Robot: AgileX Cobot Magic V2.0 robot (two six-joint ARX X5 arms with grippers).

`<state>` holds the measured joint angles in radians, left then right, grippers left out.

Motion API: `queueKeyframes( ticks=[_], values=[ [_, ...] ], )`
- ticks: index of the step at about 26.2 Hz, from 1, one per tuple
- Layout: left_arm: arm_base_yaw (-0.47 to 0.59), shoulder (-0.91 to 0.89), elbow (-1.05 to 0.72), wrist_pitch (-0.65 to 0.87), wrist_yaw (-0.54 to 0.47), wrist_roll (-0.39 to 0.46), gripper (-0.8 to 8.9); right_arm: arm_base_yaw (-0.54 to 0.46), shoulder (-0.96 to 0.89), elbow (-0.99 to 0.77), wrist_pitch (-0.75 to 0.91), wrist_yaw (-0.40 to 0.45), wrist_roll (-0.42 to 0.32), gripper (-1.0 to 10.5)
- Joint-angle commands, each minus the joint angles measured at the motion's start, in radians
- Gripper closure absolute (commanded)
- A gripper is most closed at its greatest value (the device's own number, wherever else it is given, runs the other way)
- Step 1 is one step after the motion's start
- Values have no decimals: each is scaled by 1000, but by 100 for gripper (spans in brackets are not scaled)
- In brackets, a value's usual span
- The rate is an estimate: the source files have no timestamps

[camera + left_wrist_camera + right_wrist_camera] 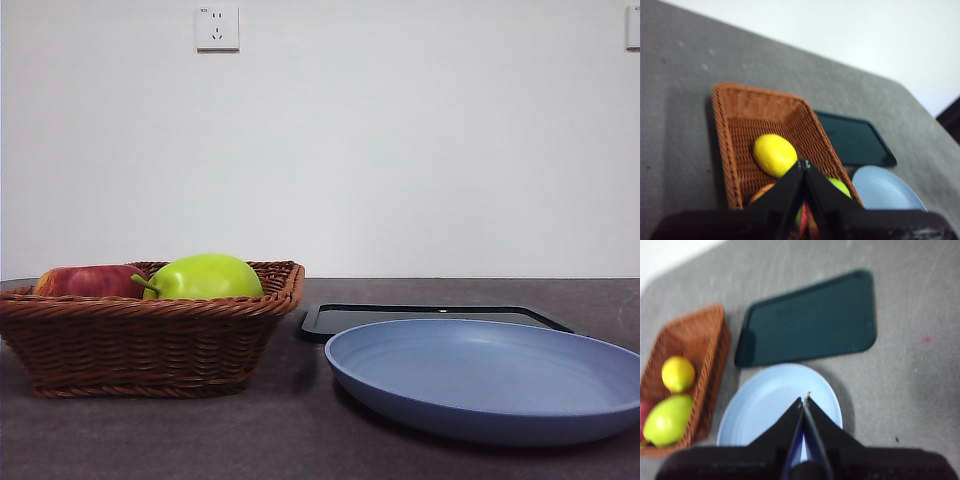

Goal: Take the lemon from the basket,put the lemon in the plate,hand out the plate

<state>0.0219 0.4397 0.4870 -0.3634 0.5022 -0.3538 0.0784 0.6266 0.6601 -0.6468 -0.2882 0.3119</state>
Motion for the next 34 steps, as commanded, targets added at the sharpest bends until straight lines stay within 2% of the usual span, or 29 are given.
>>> queueKeyframes(
  ticks=[1, 3, 5, 8, 10, 12, 18, 20, 30, 34],
  values=[
    [-13, 97, 70, -44, 31, 83, 804, 2, 87, 70, -47, -3, -126, 928],
    [-23, 163, 114, -77, 32, 121, 786, 2, 135, 96, -66, -2, -154, 909],
    [-31, 219, 147, -95, 32, 130, 707, 2, 172, 108, -71, -2, -156, 875],
    [-43, 291, 183, -110, 32, 129, 535, 2, 220, 111, -73, -2, -157, 790],
    [-52, 323, 196, -111, 34, 128, 493, 2, 246, 111, -74, -2, -157, 735],
    [-67, 355, 203, -108, 38, 121, 487, 2, 284, 111, -80, -1, -170, 674],
    [-95, 370, 203, -76, 50, 112, 487, 21, 455, 111, -87, -5, -172, 676],
    [-95, 370, 203, -63, 51, 111, 488, 36, 534, 111, -74, -44, -172, 693],
    [-95, 370, 203, -65, 53, 112, 488, 95, 863, 111, 111, -54, -154, 717],
    [-95, 370, 203, -65, 56, 112, 488, 95, 885, 111, 123, -54, -144, 889]
  ],
)
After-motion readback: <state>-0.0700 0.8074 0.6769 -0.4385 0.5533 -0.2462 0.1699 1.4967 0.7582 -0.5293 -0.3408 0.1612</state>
